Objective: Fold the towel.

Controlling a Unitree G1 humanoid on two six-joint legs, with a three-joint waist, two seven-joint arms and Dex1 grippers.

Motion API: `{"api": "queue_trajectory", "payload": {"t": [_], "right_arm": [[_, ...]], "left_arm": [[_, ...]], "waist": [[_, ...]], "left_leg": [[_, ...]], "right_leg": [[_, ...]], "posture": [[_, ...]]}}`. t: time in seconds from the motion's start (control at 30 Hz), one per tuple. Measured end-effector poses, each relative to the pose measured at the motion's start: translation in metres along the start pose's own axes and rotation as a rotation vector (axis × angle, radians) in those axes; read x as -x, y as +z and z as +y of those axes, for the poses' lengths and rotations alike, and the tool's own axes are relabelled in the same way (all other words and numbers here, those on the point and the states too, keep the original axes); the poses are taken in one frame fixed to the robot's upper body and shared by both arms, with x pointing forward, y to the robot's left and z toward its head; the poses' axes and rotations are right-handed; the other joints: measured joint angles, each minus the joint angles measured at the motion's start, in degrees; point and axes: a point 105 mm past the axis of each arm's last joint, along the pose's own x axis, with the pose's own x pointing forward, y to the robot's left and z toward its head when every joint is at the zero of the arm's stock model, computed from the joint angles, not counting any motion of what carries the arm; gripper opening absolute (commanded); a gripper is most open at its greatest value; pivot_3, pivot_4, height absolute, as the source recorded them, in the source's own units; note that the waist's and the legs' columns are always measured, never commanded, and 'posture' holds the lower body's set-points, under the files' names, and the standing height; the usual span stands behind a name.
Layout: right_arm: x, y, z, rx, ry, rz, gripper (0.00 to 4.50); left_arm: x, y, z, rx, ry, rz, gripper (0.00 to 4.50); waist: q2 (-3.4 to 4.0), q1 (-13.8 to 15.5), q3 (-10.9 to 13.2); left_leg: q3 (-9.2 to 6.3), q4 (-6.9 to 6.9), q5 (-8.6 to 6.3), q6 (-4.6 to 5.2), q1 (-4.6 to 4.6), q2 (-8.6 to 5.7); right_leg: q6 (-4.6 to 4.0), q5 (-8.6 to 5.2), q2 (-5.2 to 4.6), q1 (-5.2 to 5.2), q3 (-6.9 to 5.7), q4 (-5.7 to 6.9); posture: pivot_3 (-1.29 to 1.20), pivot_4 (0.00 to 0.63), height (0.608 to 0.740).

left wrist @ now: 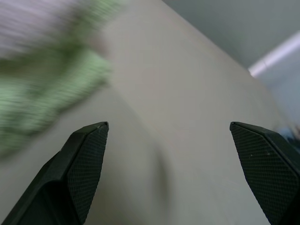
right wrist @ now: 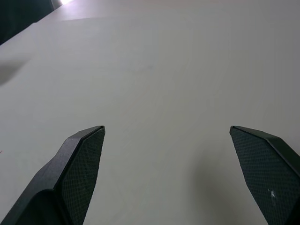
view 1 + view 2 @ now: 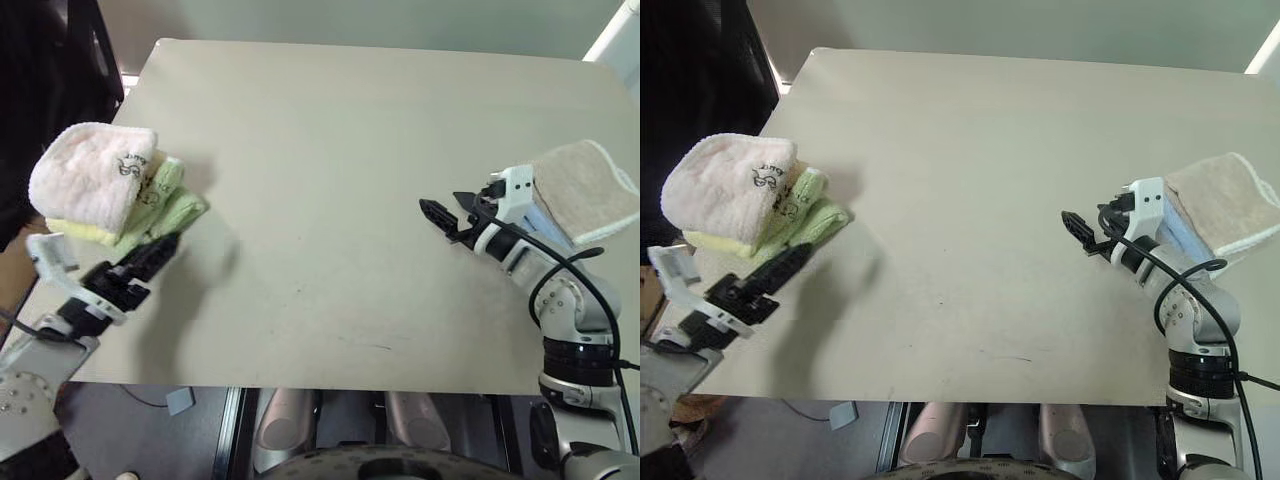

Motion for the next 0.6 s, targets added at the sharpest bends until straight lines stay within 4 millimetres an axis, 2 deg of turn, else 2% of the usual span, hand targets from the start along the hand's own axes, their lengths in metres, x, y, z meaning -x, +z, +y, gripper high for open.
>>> {"api": "queue_trajectory", "payload": {"t": [0.07,0.13,0.2,0.33,0.43,0.53,0.6], "right_arm": [[-0.003,0.003,0.002,0.001,0.008,-0.008,4.5],[-0.004,0.002,0.002,0.004,0.008,-0.005,4.5],[-0.006,0.002,0.003,0.008,0.012,-0.001,4.5],[-0.009,0.005,0.004,0.035,0.012,-0.016,4.5],[0.003,-0.003,0.0,0.057,-0.016,-0.01,4.5],[0.015,-0.013,-0.003,0.052,-0.057,0.0,4.5],[0.019,-0.012,-0.005,0.055,-0.081,-0.008,4.5]], "left_arm": [[-0.011,-0.012,-0.016,-0.07,-0.068,0.074,4.46],[-0.027,-0.019,-0.021,-0.19,-0.091,0.114,4.46],[-0.06,-0.021,-0.028,-0.346,-0.111,0.101,4.46],[-0.103,-0.016,-0.031,-0.475,-0.098,0.029,4.46],[-0.111,-0.023,-0.025,-0.512,-0.1,0.042,4.46],[-0.113,-0.028,-0.017,-0.512,-0.096,0.068,4.46],[-0.115,-0.026,-0.017,-0.52,-0.109,0.068,4.46]], "waist": [[-0.01,-0.08,0.0],[0.02,-0.07,0.0],[0.05,0.21,-0.01],[0.02,0.0,-0.02],[0.02,-0.45,-0.02],[0.02,-0.46,-0.02],[0.02,-0.48,-0.02]], "left_leg": [[0.01,0.0,0.03,-0.04,0.0,0.03],[0.02,0.01,0.07,-0.08,0.03,0.08],[0.01,0.06,0.2,-0.06,0.02,0.08],[0.07,0.12,0.25,-0.05,0.0,0.09],[0.09,0.09,0.4,0.44,0.0,0.16],[0.12,0.06,0.44,0.29,-0.05,0.32],[0.14,0.06,0.41,0.17,-0.06,0.35]], "right_leg": [[-0.04,0.02,0.01,-0.02,0.0,0.03],[-0.11,0.07,0.01,-0.01,-0.03,0.07],[-0.53,0.33,-0.01,-0.01,-0.03,0.15],[-0.68,0.5,-0.02,-0.02,-0.04,0.1],[-0.59,0.45,-0.01,-0.04,-0.16,0.06],[-0.65,0.22,0.0,-0.11,-0.44,0.06],[-0.65,0.14,0.0,-0.11,-0.46,0.04]], "posture": [[0.0,0.15,0.736],[0.0,0.15,0.736],[0.0,0.15,0.736],[0.0,0.15,0.736],[0.0,0.15,0.736],[0.0,0.15,0.736],[0.0,0.15,0.736]]}}
